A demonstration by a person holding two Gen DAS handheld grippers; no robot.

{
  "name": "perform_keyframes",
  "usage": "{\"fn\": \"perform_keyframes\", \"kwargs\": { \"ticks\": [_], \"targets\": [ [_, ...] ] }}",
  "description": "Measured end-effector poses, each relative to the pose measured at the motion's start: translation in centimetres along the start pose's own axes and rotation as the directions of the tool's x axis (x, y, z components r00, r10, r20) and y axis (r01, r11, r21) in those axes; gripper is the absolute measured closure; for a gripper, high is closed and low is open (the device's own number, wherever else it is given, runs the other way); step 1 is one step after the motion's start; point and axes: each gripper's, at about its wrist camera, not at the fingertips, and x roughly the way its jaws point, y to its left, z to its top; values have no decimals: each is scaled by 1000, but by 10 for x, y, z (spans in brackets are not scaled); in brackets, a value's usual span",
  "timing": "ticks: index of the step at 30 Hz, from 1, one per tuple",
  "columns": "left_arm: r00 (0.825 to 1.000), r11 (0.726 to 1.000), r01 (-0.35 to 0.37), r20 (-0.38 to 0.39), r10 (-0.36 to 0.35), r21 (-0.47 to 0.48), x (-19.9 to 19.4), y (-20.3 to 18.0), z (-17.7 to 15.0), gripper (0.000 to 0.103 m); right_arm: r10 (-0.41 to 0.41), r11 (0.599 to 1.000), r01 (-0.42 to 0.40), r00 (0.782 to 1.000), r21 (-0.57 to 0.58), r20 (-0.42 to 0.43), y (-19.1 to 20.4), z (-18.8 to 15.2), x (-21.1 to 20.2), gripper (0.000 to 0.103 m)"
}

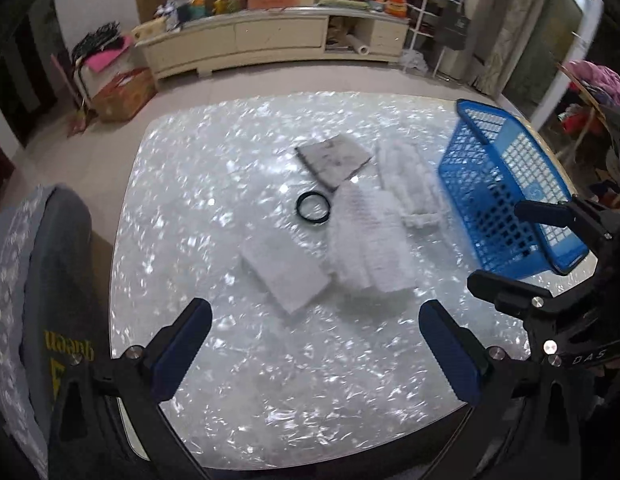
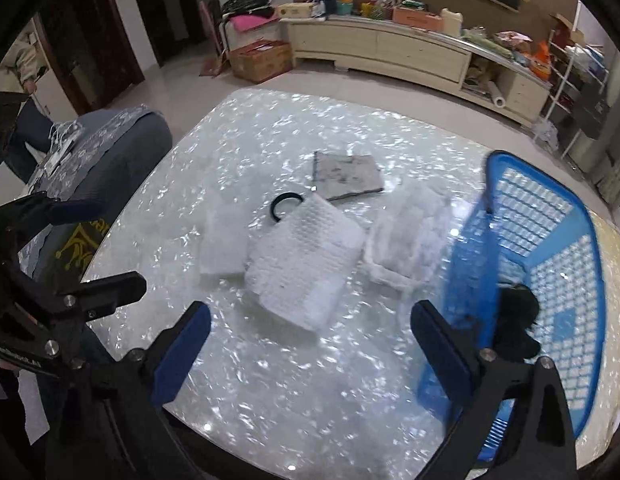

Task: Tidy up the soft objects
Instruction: 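Move the right gripper back over the white waffle towel, then grasp the white waffle towel with the right gripper and lift it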

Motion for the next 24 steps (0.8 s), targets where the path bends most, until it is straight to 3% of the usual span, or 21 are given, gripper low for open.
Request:
{"fn": "perform_keyframes", "kwargs": {
  "ticks": [13,17,24],
  "targets": [
    [998,998,5,-70,-9,-57,44,41,-12,0,15,998,-22,993,-53,-119,26,9,76,12],
    [995,998,13,-93,-19,-62,62,48,-11,0,30,998,-39,989,-58,-148,29,12,97,22],
    [992,998,21,-120,-28,-61,88,55,-10,0,-21,996,2,978,-94,-207,34,13,136,32]
  ]
}}
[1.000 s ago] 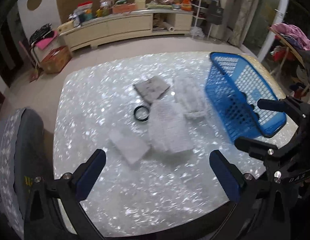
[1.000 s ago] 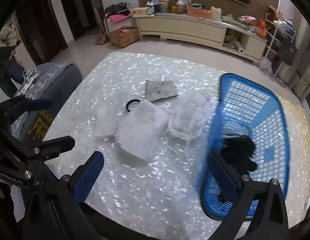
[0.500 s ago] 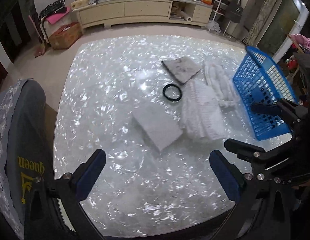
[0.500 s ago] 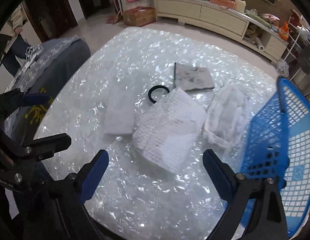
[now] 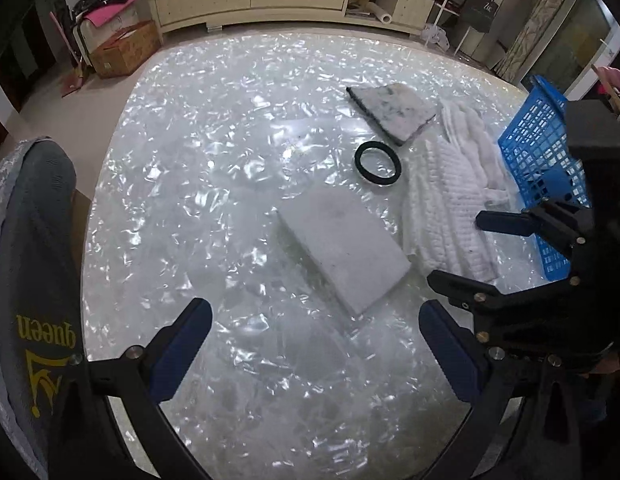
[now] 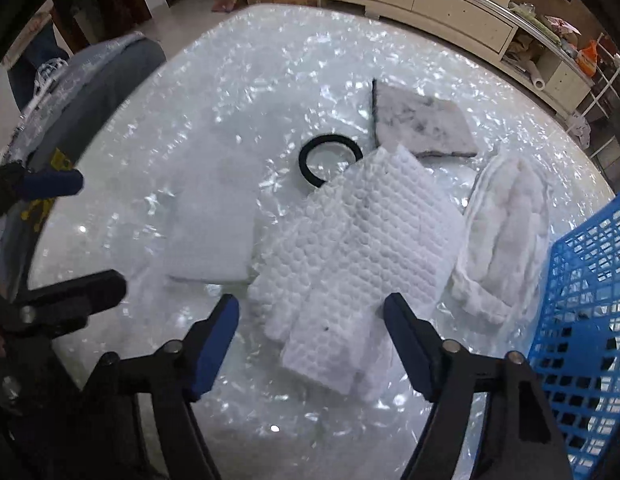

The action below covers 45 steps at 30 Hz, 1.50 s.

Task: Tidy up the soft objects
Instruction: 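Grasp the white waffle towel with the right gripper and lift it, then carry the white waffle towel into the blue basket and open the right gripper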

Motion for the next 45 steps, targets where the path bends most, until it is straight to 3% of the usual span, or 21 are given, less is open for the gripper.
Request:
{"fn": "perform_keyframes", "kwargs": {
  "ticks": [9,11,13,16,21,37,45],
  "targets": [
    [1000,1000,11,-26,-11,-8,19,8,3,0,-81,995,81,997,-53,2,11,0,21,35],
    [1000,1000,12,-28,-12,-9,21,8,3,0,-88,995,88,996,-42,12,11,-2,22,43],
    [999,1000,12,-32,-12,-9,23,8,3,0,-107,994,108,994,-30,22,6,-7,19,59],
    [1000,1000,7,-28,-7,-3,21,6,2,0,-141,989,143,989,-46,37,5,-10,17,74],
    [1000,1000,11,-14,-11,0,15,4,2,0,-180,982,183,981,-55,67,2,-17,13,87],
    [996,997,53,65,-57,49,-37,-36,5,0,-127,991,130,982,-14,142,-9,-46,-82,88],
    [996,997,54,75,-58,60,-52,-56,7,0,-161,987,163,966,8,200,-36,-54,-128,88]
  ]
}}
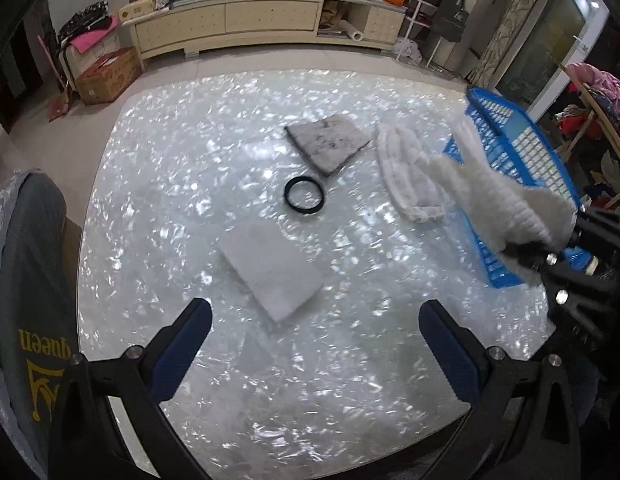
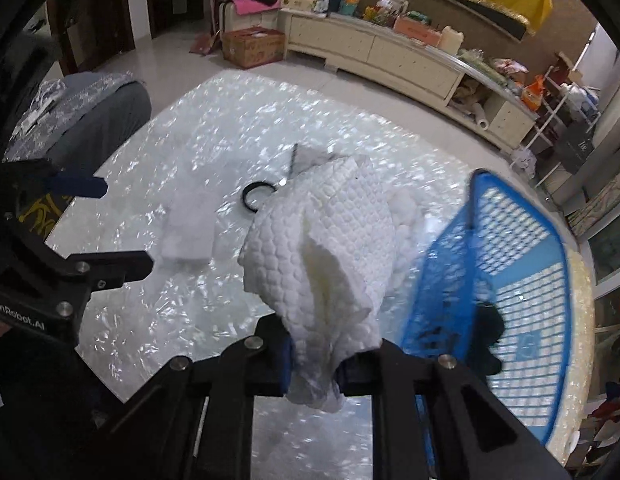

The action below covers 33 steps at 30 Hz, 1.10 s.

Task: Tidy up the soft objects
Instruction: 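Carry the white waffle towel into the blue basket and open the right gripper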

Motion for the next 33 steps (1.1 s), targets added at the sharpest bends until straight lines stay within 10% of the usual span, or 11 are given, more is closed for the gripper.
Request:
{"fn": "perform_keyframes", "kwargs": {
  "ticks": [14,33],
  "targets": [
    [992,987,62,101,-77,148,-33,-97,59,0,-99,991,92,992,100,75,-87,-16,-49,88],
    [996,969,87,10,-91,233,56,-163,108,0,-121,977,137,987,164,-101,-168,-32,48,87]
  ]
}}
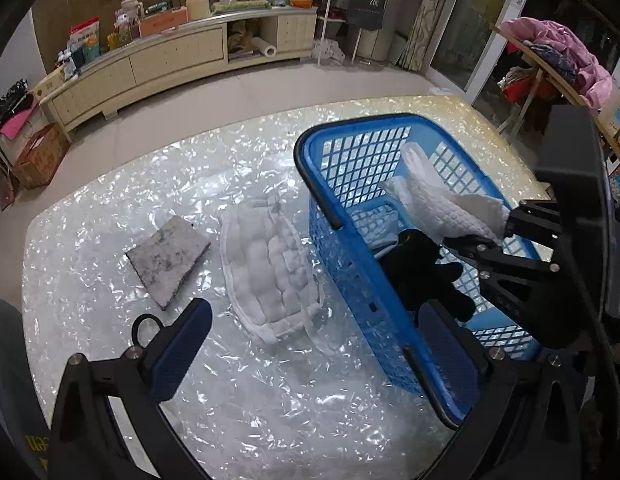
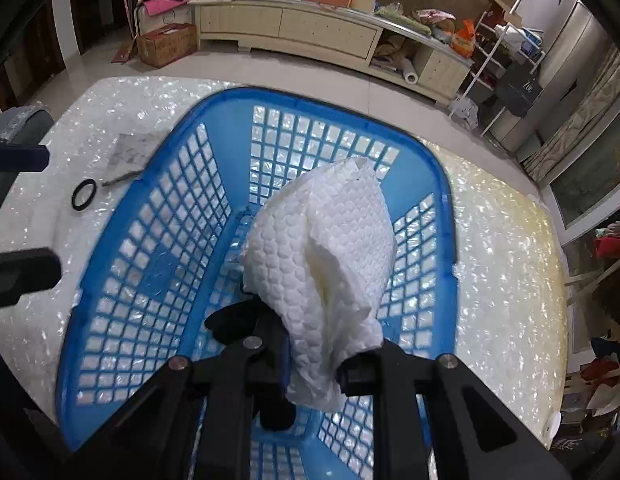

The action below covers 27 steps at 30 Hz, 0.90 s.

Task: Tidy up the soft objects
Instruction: 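Carry the white waffle towel into the blue basket and open the right gripper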

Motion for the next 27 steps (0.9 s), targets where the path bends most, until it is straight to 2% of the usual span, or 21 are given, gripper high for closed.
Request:
{"fn": "perform_keyframes", "kwargs": {
  "ticks": [3,6,8,10,14,15,19,27],
  "targets": [
    [1000,1000,-8,-13,8,-6,8,4,1,0,13,1000,-13,999,2,-38,1,3,11,86],
    [1000,1000,-7,-22,7,-12,11,6,1,0,22,1000,-22,999,2,-38,-1,4,9,79],
    [1000,1000,-14,-23,13,-10,12,6,-1,0,34,999,-34,998,11,-51,-2,5,8,67],
    [1000,1000,-12,-24,12,-10,10,5,-3,0,48,999,-47,997,21,-52,-3,2,3,33],
    [1000,1000,-19,-21,19,-9,3,4,-7,0,18,1000,-17,1000,15,-23,0,-3,-15,21],
    [1000,1000,-22,-19,21,-10,0,4,-8,0,16,1000,-16,1000,14,-21,1,-5,-19,16],
    [999,999,-32,-5,32,-10,-16,2,-15,0,38,999,-37,999,18,-5,6,-12,-38,2],
    [998,998,-53,44,54,-26,-57,-1,-35,0,71,997,-73,995,17,64,31,-26,-87,0]
  ]
}}
